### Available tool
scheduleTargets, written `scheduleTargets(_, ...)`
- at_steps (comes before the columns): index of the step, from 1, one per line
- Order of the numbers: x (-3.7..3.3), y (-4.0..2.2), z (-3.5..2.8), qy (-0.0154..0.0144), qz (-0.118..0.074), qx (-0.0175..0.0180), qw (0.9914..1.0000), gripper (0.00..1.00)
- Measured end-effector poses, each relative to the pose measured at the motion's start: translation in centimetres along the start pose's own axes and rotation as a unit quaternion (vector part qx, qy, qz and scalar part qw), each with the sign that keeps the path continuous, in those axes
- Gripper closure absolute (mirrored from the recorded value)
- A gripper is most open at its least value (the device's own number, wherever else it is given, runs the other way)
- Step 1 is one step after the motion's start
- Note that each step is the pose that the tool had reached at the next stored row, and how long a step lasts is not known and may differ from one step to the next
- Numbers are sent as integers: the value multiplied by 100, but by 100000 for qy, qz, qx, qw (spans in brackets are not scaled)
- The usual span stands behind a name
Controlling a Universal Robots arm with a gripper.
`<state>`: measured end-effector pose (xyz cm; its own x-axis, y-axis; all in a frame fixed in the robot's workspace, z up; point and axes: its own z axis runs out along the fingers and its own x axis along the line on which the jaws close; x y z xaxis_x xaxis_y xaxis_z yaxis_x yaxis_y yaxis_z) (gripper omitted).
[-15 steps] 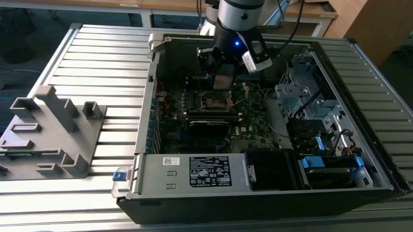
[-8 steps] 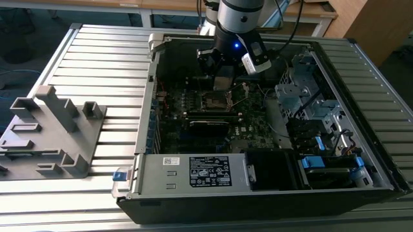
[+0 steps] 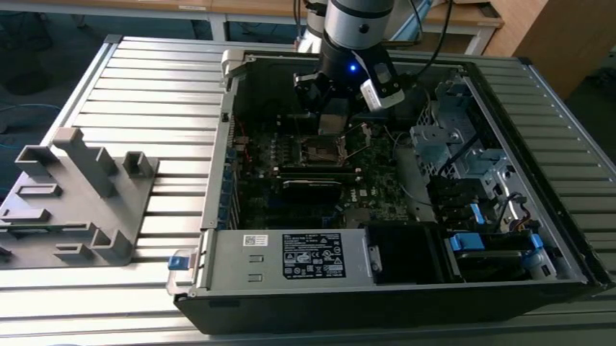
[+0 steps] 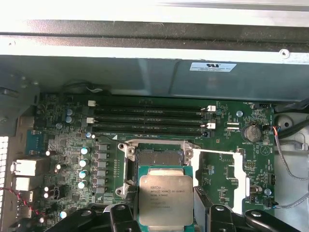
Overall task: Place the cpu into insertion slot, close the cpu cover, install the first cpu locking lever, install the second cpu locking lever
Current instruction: 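Place the cpu into insertion slot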
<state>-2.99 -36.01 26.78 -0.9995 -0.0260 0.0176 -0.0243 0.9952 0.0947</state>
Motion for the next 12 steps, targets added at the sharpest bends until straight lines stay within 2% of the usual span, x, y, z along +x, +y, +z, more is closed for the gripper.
scheduleTargets(3,0,0,0,-3,28,1,100000,46)
scheduleTargets(8,0,-1,6,-226,2376,-46,99972,46)
scheduleTargets(12,0,-2,15,-567,5952,-104,99821,46)
